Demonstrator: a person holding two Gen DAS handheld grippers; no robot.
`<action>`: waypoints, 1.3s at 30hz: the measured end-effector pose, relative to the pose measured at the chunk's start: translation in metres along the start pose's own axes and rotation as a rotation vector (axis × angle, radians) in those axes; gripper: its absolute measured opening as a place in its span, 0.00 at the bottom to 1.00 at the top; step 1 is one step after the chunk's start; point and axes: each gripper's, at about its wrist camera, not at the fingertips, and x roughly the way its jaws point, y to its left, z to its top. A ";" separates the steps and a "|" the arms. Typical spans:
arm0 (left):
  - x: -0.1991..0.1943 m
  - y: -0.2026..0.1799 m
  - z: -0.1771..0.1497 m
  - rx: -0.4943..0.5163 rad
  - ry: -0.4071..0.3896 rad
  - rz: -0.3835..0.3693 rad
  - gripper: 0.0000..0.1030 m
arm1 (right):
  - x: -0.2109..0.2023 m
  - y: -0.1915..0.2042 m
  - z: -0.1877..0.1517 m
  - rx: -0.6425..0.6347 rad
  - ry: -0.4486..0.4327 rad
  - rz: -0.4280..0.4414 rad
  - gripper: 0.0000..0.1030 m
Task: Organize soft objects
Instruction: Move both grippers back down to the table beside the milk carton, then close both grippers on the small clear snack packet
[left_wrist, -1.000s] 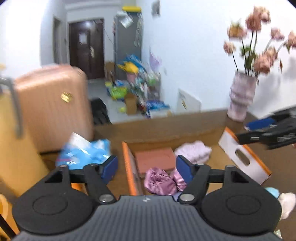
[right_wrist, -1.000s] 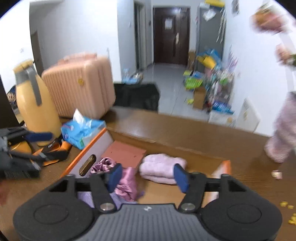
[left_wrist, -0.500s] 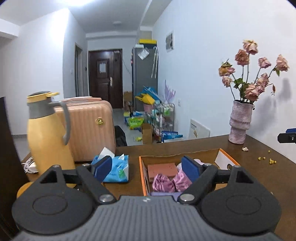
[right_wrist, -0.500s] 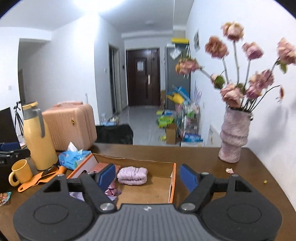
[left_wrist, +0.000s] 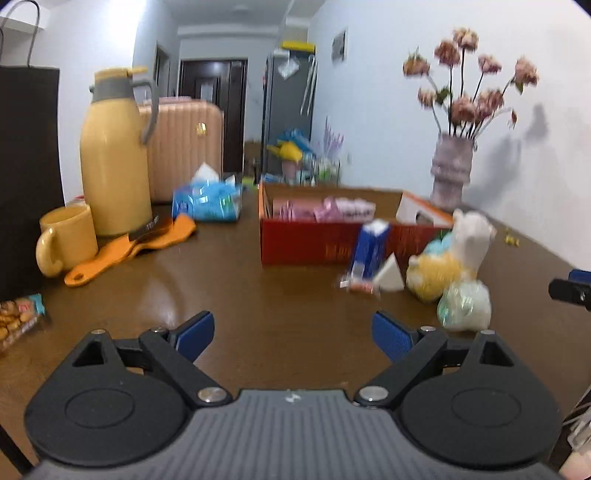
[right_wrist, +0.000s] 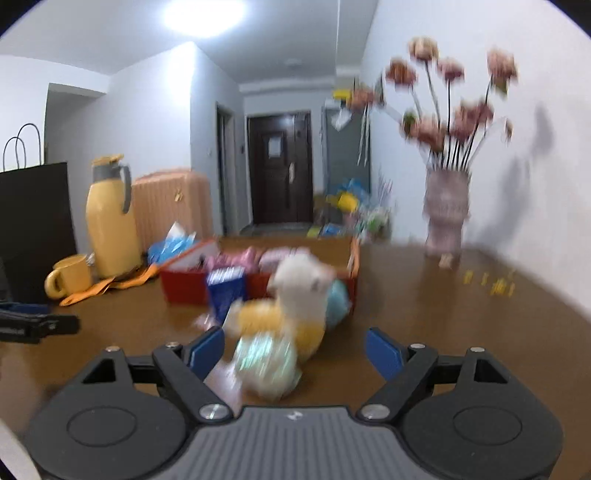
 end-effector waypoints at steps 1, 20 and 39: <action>0.003 -0.003 0.002 0.021 0.003 0.015 0.91 | 0.002 0.000 -0.002 -0.009 0.013 0.002 0.79; 0.100 -0.024 0.014 0.081 0.086 -0.040 0.91 | 0.149 0.048 0.029 0.148 0.167 0.243 0.36; 0.194 -0.056 0.038 0.159 0.202 -0.236 0.53 | 0.209 0.035 0.031 0.189 0.202 0.162 0.09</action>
